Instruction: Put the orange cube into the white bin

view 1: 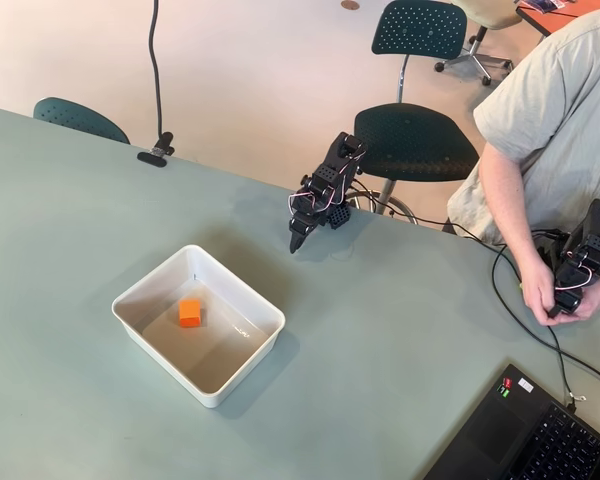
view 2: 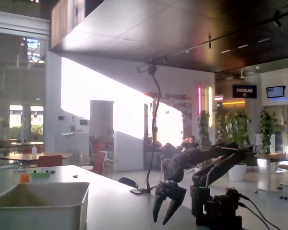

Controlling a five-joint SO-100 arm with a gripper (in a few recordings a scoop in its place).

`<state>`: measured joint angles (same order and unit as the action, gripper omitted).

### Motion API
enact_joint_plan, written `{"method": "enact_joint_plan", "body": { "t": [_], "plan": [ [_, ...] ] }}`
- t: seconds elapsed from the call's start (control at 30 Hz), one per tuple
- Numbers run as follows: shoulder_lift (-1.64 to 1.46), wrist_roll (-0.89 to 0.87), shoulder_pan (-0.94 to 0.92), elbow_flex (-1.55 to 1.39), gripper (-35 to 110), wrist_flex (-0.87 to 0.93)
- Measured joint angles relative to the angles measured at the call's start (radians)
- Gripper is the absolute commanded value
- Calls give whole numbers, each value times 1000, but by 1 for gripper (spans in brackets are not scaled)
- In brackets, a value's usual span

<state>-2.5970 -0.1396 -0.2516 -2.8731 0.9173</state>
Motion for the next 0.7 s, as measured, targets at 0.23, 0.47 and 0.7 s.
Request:
{"method": "enact_joint_plan", "body": {
  "t": [0.23, 0.47, 0.7],
  "plan": [
    [0, -2, -87, -9, 14, -2],
    [0, -2, -109, -11, 14, -2],
    [0, -2, -101, -11, 14, -2]
  ]
}}
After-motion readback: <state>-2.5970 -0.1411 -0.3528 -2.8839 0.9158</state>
